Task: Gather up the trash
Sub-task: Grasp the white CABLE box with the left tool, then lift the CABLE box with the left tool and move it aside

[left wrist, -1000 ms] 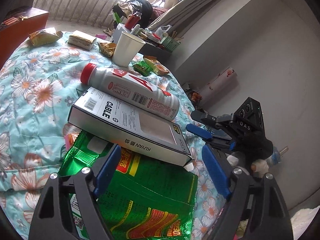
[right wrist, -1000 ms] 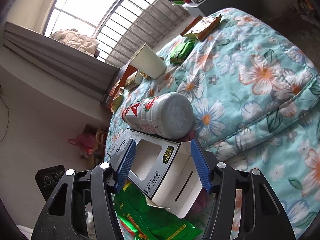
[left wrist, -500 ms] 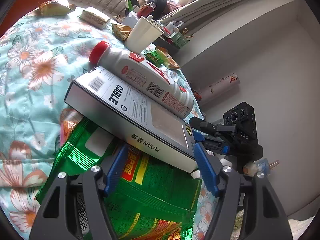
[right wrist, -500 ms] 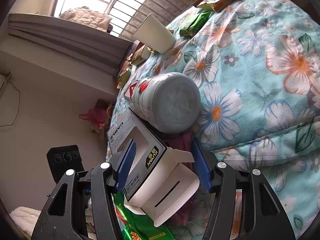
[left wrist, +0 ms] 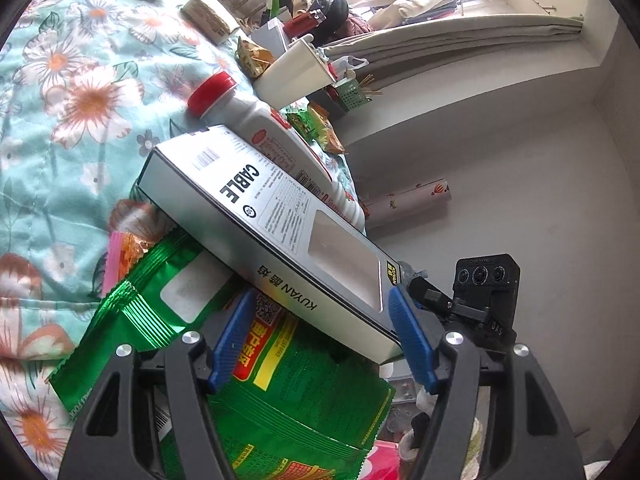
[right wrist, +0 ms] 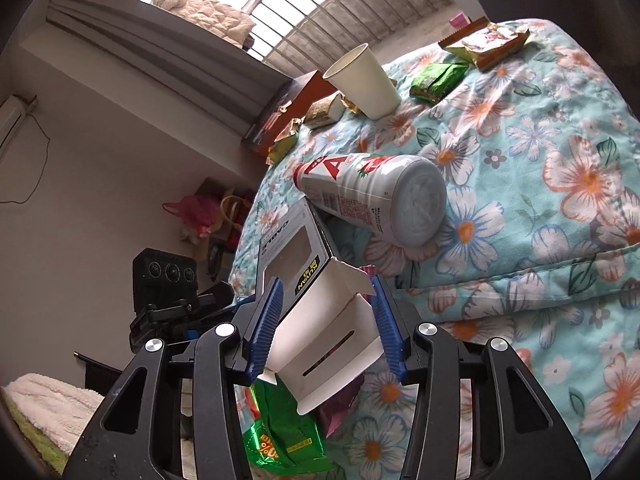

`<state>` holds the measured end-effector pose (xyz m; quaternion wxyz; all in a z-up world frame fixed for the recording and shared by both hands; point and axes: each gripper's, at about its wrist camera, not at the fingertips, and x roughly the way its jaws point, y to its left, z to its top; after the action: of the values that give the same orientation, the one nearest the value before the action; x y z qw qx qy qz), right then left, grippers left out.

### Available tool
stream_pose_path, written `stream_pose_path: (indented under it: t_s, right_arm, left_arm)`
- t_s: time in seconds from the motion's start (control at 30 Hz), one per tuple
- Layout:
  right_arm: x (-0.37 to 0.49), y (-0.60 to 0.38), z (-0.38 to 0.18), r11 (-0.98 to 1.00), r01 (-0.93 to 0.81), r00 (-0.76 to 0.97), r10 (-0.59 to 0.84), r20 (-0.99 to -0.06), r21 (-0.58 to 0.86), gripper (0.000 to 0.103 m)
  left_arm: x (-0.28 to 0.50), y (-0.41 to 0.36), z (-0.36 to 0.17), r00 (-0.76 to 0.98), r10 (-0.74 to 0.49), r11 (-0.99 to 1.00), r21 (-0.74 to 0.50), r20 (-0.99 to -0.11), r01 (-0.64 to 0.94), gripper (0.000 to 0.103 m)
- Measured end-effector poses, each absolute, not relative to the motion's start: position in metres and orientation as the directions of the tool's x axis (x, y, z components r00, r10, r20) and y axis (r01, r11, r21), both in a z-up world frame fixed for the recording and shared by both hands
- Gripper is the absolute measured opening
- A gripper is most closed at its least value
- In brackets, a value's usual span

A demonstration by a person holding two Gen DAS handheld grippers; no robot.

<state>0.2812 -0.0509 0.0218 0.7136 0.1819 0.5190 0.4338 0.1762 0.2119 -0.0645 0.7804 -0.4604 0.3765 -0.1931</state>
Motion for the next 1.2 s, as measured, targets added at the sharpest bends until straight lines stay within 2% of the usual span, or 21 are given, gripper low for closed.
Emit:
stream_pose_path:
  t_s: [0.17,0.3,0.4,0.6,0.83,1.0,1.1,1.2]
  right_arm:
    - [0.268,-0.037,0.030,0.620,-0.536,0.120,0.727,-0.676,0.572,0.044]
    - [0.248,-0.021,0.029,0.633,-0.656,0.141,0.638,-0.757,0.411,0.044]
    - [0.237,-0.015,0.026,0.630,-0.708,0.162,0.585,-0.795,0.319,0.045]
    - [0.231,-0.018,0.036,0.541,-0.745,0.099,0.668,-0.738,0.390,0.046]
    - [0.181,0.018,0.042,0.393,-0.849,0.001,0.668,-0.744,0.352,0.046]
    - [0.162,0.017,0.050,0.304,-0.881,-0.051,0.702,-0.710,0.364,0.046]
    - [0.182,-0.002,0.057,0.339,-0.834,-0.028,0.761,-0.648,0.435,0.046]
    - [0.211,-0.011,0.056,0.381,-0.735,0.001,0.828,-0.560,0.561,0.058]
  left_arm:
    - [0.179,0.222,-0.073,0.631,-0.670,0.395,-0.908,-0.391,-0.143,0.065]
    - [0.183,0.223,-0.075,0.615,-0.635,0.430,-0.876,-0.467,-0.220,0.060]
    - [0.183,0.221,-0.075,0.601,-0.595,0.505,-0.830,-0.533,-0.236,0.049]
    - [0.178,0.221,-0.073,0.605,-0.577,0.530,-0.815,-0.549,-0.234,0.048]
    - [0.163,0.233,-0.064,0.586,-0.543,0.581,-0.773,-0.601,-0.254,0.052]
    - [0.152,0.242,-0.063,0.576,-0.529,0.600,-0.755,-0.623,-0.265,0.052]
    - [0.151,0.246,-0.065,0.571,-0.532,0.603,-0.753,-0.626,-0.264,0.052]
    - [0.150,0.249,-0.063,0.566,-0.533,0.608,-0.750,-0.630,-0.262,0.056]
